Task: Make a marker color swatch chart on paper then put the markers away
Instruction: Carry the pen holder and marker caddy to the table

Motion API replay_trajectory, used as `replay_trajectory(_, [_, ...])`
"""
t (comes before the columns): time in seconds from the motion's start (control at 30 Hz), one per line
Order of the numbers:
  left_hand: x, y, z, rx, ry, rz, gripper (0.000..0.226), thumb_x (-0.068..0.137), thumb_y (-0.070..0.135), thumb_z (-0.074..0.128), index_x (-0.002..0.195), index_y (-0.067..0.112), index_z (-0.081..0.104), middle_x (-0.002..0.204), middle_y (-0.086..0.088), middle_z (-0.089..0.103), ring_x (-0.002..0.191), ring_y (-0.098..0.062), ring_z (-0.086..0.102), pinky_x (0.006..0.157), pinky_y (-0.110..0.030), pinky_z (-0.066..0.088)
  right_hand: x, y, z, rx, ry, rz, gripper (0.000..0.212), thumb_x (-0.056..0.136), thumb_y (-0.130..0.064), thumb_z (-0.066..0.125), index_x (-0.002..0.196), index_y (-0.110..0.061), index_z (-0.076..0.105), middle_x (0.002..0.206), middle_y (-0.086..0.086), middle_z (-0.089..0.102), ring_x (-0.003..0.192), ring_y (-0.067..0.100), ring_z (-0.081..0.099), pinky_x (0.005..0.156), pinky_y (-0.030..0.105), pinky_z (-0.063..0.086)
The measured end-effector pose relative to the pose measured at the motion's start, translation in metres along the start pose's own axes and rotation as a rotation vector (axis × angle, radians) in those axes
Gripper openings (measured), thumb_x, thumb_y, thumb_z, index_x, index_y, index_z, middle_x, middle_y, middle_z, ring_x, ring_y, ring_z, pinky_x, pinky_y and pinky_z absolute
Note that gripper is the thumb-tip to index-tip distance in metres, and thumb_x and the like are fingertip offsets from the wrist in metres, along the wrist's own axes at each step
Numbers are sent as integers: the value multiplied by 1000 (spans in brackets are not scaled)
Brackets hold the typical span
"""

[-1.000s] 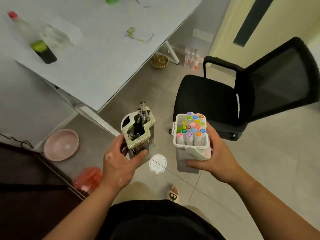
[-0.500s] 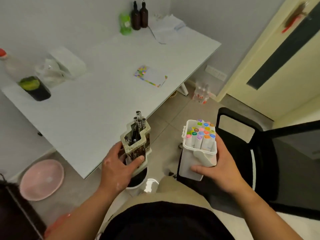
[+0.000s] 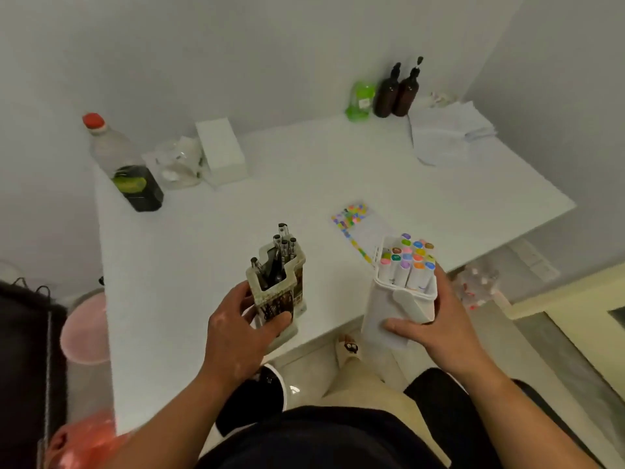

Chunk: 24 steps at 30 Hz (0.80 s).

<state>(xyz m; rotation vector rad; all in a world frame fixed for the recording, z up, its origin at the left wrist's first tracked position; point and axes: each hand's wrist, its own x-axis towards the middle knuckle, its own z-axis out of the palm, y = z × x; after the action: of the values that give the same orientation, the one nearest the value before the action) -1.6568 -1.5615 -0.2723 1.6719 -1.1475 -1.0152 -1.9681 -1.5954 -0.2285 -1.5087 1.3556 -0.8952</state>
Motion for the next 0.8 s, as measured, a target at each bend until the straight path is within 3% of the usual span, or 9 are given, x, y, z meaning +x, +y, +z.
replay_trajectory(0.13, [52,13,52,-62,144,-121,62,70,22,90,124,29,61,113,12,70,105,-3,67,94,-36,57,118,33,-28,-20,-178,-16,111,58,-37,95,152,-37,38,140,-20,60,124,1,61,92,18,55])
replay_trajectory(0.27, [91,22,89,-45,273,-213,58,70,23,89,120,31,61,109,11,71,103,-3,67,92,-36,58,225,63,-39,-69,-321,-21,122,54,-45,96,155,-44,28,145,-22,56,129,6,58,102,46,54])
replay_trajectory(0.33, [108,21,100,-33,320,-229,58,70,23,89,120,30,61,107,11,71,101,-2,67,90,-34,59,271,76,-33,-89,-371,-35,127,53,-50,97,157,-43,24,148,-23,52,133,6,55,104,52,52])
replay_trajectory(0.6, [168,-4,114,-11,445,-170,63,70,19,89,125,27,61,112,11,70,106,-6,67,92,-33,57,385,111,41,-81,-416,-134,134,55,-42,98,161,-32,17,154,-17,48,138,9,51,108,53,49])
replay_trajectory(0.8, [196,-41,118,42,468,-23,65,68,29,90,127,26,60,113,14,69,105,0,65,86,-12,52,431,144,72,-54,-392,-288,123,60,-36,98,158,-20,25,147,-13,54,132,6,55,105,41,53])
